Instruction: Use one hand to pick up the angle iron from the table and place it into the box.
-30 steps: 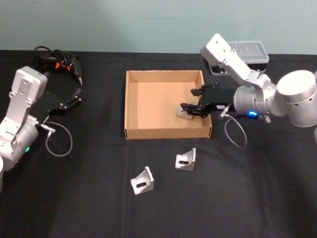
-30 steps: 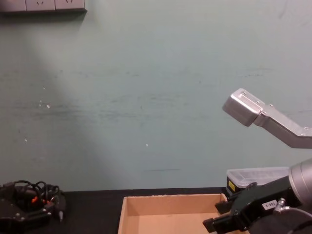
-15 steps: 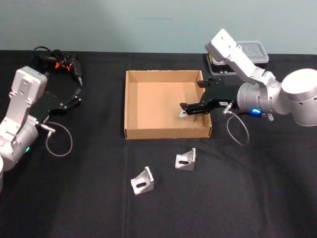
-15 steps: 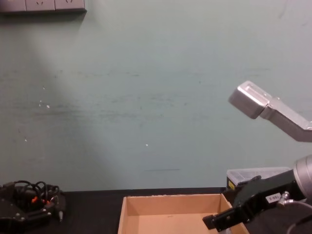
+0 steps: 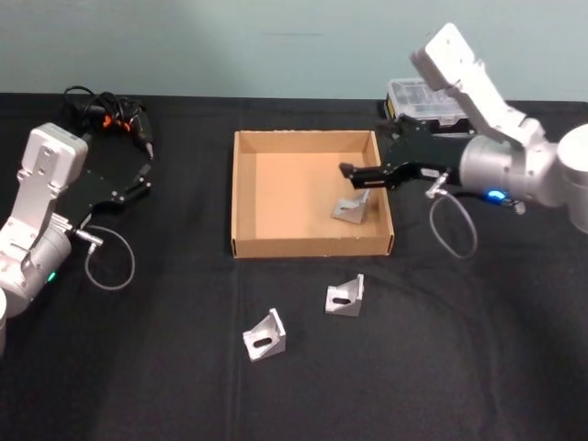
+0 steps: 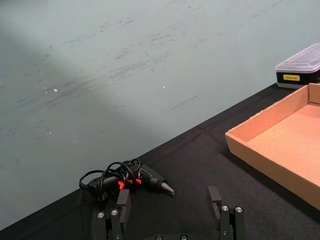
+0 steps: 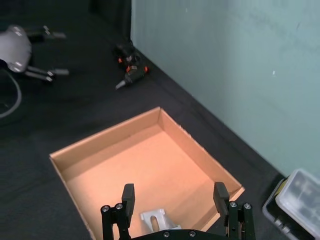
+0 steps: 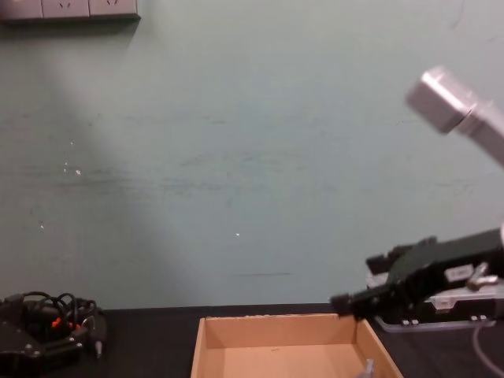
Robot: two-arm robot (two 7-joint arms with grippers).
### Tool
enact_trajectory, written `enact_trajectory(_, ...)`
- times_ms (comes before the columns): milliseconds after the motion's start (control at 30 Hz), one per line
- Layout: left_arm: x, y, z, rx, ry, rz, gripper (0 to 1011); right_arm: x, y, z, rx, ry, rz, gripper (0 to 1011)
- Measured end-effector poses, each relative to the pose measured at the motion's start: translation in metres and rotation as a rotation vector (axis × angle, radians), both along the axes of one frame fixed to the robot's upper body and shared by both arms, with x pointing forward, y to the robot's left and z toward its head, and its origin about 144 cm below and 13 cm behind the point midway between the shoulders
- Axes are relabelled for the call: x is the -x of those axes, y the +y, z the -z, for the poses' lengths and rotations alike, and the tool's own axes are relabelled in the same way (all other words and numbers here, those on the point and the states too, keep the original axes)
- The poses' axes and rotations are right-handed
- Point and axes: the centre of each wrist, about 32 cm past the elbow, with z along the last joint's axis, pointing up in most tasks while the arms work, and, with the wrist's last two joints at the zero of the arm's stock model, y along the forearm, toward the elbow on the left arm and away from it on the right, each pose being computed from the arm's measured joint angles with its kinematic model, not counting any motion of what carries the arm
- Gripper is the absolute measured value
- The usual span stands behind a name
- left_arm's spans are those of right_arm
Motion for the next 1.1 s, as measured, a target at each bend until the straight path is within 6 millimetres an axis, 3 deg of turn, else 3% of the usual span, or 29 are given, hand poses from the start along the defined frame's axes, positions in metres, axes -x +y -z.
enact_trajectory(367,0.000,0.000,0.000,0.000,0.000,0.000,1000,0.053,-0.026,-0.032,-0.050,-0.046,-0.060,1004)
enact_trajectory(600,0.000,0.000,0.000,0.000,0.000,0.000,1000,0.085,-0.039,-0.041,-0.044,-0.016,-0.108,1004)
enact_trajectory(767,0.000,0.000,0.000,0.000,0.000,0.000,1000,0.097,-0.043,-0.038,-0.039,0.022,-0.135,1004)
enact_trajectory(1100,0.000,0.000,0.000,0.000,0.000,0.000,1000,0.107,-0.043,-0.016,-0.011,0.119,-0.170,1004)
